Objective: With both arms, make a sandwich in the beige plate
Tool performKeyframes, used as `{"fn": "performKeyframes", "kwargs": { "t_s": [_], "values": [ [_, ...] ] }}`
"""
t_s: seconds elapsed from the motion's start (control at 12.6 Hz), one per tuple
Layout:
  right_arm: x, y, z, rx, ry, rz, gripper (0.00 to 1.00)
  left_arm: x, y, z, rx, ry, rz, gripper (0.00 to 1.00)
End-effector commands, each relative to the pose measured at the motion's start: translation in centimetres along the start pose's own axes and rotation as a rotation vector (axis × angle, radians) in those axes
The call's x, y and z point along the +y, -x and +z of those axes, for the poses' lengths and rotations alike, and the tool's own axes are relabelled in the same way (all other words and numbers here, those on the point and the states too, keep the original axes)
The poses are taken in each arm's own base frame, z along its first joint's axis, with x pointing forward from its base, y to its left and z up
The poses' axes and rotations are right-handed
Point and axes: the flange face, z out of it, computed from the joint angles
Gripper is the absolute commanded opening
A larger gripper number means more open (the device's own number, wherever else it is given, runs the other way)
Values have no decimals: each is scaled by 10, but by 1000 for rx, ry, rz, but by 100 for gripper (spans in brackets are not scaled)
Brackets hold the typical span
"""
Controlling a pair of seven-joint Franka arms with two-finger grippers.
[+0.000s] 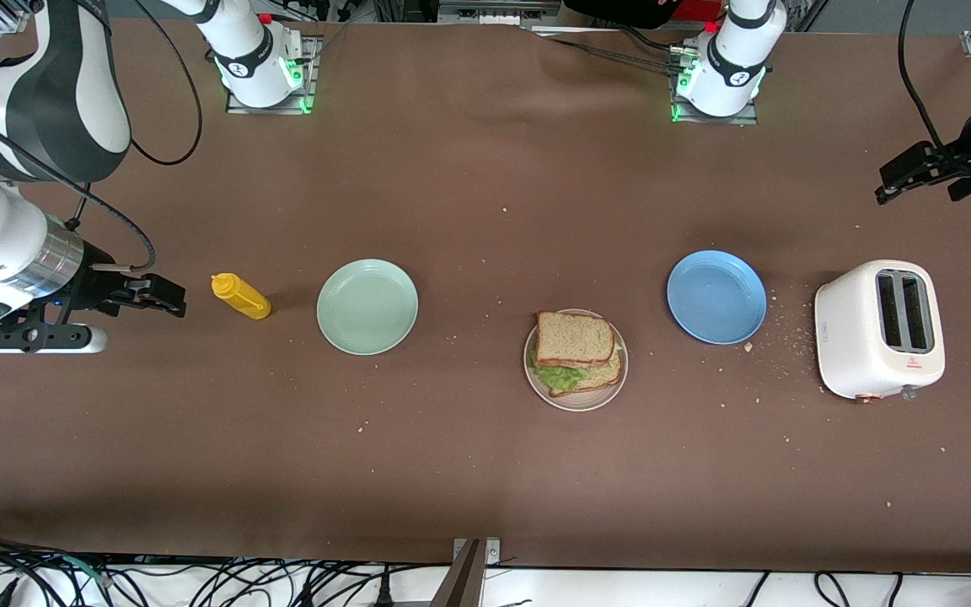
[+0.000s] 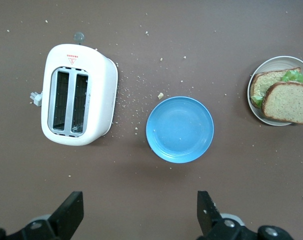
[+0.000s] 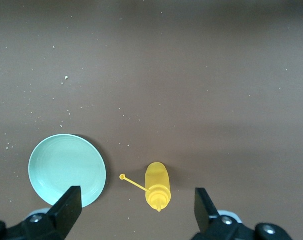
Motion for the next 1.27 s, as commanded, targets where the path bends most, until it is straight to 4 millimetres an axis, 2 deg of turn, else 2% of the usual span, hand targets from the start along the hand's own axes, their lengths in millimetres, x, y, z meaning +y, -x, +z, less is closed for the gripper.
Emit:
{"fn": "performKeyframes", "kwargs": {
  "t_s": [0.0,0.24,0.48,0.64,1.19],
  "values": [
    [1,4,-4,-5,-19,0,100,6,12,-5,-12,-38,11,100],
    [1,4,-4,-5,-19,0,100,8,15,-1,-55,-42,15,100],
    [1,4,-4,-8,-19,0,100,3,7,10,-80,-44,5,100],
    [1,4,-4,-8,-19,0,100,-2,8,7,-77,-42,1,100],
    [1,5,-3,-14,-19,0,100,2,8,9,-79,-40,7,100]
  ]
}}
